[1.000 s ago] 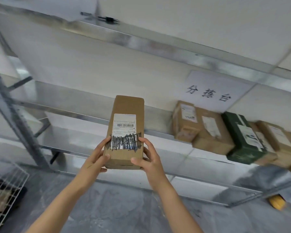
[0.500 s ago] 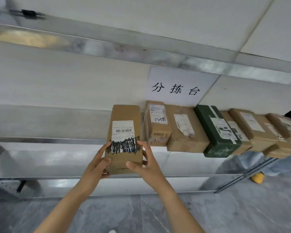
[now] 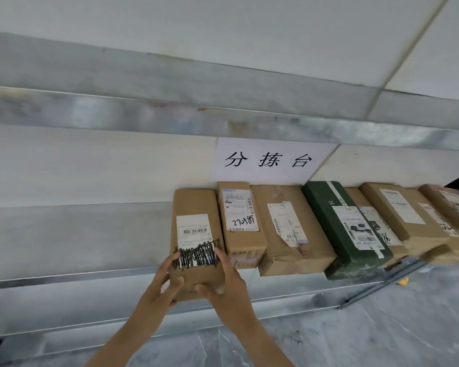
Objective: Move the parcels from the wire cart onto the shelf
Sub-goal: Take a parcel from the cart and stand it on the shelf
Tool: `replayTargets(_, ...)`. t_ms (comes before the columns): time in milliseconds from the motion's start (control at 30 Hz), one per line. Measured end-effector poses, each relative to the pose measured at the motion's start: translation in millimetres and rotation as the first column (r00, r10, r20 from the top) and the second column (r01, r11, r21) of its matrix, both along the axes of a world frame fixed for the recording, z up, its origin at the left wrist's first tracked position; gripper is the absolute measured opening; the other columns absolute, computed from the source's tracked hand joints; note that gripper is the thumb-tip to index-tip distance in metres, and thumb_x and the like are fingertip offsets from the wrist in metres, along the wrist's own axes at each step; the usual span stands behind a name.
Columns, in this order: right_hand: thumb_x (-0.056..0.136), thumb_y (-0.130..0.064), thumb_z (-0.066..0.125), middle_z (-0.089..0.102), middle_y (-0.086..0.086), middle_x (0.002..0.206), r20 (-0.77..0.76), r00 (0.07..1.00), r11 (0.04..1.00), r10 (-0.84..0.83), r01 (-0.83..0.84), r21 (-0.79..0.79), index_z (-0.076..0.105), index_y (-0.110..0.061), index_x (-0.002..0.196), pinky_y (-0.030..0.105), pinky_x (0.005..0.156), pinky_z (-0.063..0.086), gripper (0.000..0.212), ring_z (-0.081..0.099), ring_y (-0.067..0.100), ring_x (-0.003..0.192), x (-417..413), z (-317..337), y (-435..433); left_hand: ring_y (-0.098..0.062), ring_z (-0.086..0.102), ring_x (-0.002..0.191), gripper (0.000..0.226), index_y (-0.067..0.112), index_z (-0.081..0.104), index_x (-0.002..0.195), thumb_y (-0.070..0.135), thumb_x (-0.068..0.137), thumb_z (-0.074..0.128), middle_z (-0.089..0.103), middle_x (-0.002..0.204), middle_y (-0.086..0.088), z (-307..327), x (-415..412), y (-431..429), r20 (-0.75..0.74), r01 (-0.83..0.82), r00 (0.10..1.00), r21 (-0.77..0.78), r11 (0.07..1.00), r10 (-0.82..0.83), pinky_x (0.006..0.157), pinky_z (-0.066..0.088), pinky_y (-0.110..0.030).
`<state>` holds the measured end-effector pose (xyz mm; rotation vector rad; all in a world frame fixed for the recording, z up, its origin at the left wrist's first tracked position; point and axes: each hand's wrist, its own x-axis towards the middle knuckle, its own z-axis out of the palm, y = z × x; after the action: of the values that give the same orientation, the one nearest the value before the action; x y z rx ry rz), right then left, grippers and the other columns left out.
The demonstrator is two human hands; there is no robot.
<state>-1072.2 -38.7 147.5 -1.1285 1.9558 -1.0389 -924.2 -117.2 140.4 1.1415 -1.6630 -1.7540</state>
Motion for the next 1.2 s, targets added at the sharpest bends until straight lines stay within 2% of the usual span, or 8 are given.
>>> replayTargets(133, 0.069, -0.081, 0.033, 0.051, 0.002, 0.134, -0.233, 0.966, 0.988, 0.11, -0.08, 0.136, 0.015, -0.037, 0.15, 0.027, 0.096, 0.041, 0.095, 0.052, 0.017, 0.118, -9.1, 1.8, -3.6, 0.0, 0.064, 0.097, 0.073, 0.071, 0.034, 0.115, 0.077, 0.051, 0.068, 0.057, 0.118, 0.03, -10.5, -1.5, -4.9, 0.018, 0.04, 0.999, -0.077, 0.996, -0.039, 0.073, 0.052, -0.017)
replayTargets(300, 0.064, -0.085, -0.004, 0.055, 0.006, 0.127, -0.489, 0.819, 0.937, 0.3, -0.158, 0.31, -0.006, -0.03, 0.152, 0.035, 0.081, 0.049, 0.104, 0.061, 0.022, 0.105, -16.7, 7.6, -8.8, 0.026, 0.044, 0.105, 0.084, 0.066, 0.013, 0.132, 0.086, 0.059, 0.049, 0.037, 0.109, 0.06, 2.9, -5.9, -4.4, 0.133, 0.081, 0.99, -0.278, 0.957, -0.046, 0.081, 0.035, 0.005)
replayTargets(433, 0.098, -0.057, 0.027, 0.058, 0.004, 0.125, -0.586, 0.693, 0.897, 0.42, -0.221, 0.382, 0.001, -0.025, 0.153, 0.035, 0.077, 0.048, 0.069, 0.059, 0.024, 0.109, -20.6, 28.0, -6.5, 0.029, 0.04, 0.107, 0.074, 0.075, 0.011, 0.125, 0.059, 0.074, 0.062, 0.037, 0.112, 0.059, 7.2, -11.8, 2.0, 0.17, 0.071, 0.985, -0.295, 0.953, -0.021, 0.081, 0.033, 0.006)
replayTargets(533, 0.097, -0.046, 0.04, 0.057, 0.0, 0.123, -0.652, 0.658, 0.926, 0.376, -0.281, 0.251, 0.027, -0.028, 0.146, 0.033, 0.081, 0.048, 0.054, 0.057, 0.022, 0.113, -21.0, 57.0, -3.5, 0.017, 0.043, 0.11, 0.086, 0.056, 0.015, 0.136, 0.026, 0.079, 0.073, 0.039, 0.128, 0.036, 1.1, -10.4, 3.4, 0.263, 0.033, 0.963, -0.339, 0.94, 0.062, 0.086, 0.03, 0.005)
replayTargets(667, 0.086, -0.036, 0.056, 0.061, 0.003, 0.111, -0.671, 0.669, 0.9, 0.319, -0.436, -0.006, 0.06, -0.02, 0.123, 0.033, 0.072, 0.055, 0.041, 0.065, 0.024, 0.096, -13.5, 66.2, -21.2, -0.008, 0.033, 0.133, 0.082, 0.039, 0.022, 0.14, 0.02, 0.079, 0.073, 0.035, 0.145, 0.011, -6.2, 6.3, 7.1, 0.381, -0.084, 0.876, -0.485, 0.871, 0.297, 0.106, 0.025, -0.017)
replayTargets(867, 0.087, -0.034, 0.058, 0.044, 0.005, 0.14, -0.641, 0.528, 0.705, 0.557, -0.709, 0.029, 0.052, -0.019, 0.133, 0.047, 0.101, 0.041, 0.049, 0.04, 0.028, 0.126, 16.3, 46.5, -60.8, -0.032, 0.035, 0.133, 0.076, 0.02, 0.042, 0.139, 0.029, 0.072, 0.076, 0.041, 0.142, -0.012, 1.0, 64.2, 35.8, 0.56, -0.142, 0.525, -0.685, 0.715, 0.641, 0.102, 0.039, -0.048)
replayTargets(1067, 0.078, -0.042, 0.068, 0.04, 0.0, 0.137, -0.649, 0.321, 0.475, 0.69, -0.877, 0.071, 0.046, -0.026, 0.133, 0.044, 0.097, 0.041, 0.061, 0.039, 0.025, 0.123, 82.0, 31.0, -75.2, -0.037, 0.052, 0.114, 0.088, 0.014, 0.056, 0.126, 0.048, 0.05, 0.084, 0.055, 0.121, -0.016, 4.8, 144.5, 86.3, 0.662, -0.14, 0.103, -0.729, 0.67, 0.742, 0.088, 0.044, -0.05)
replayTargets(1200, 0.073, -0.043, 0.072, 0.036, 0.004, 0.136, -0.649, 0.231, 0.395, 0.725, -0.911, 0.116, 0.041, -0.024, 0.137, 0.048, 0.095, 0.042, 0.074, 0.038, 0.029, 0.123, 133.4, 23.0, -76.5, -0.033, 0.048, 0.12, 0.09, 0.016, 0.046, 0.133, 0.053, 0.058, 0.078, 0.049, 0.13, -0.012, -1.1, 191.2, 130.1, 0.706, -0.279, -0.067, -0.691, 0.667, 0.705, 0.091, 0.042, -0.046)
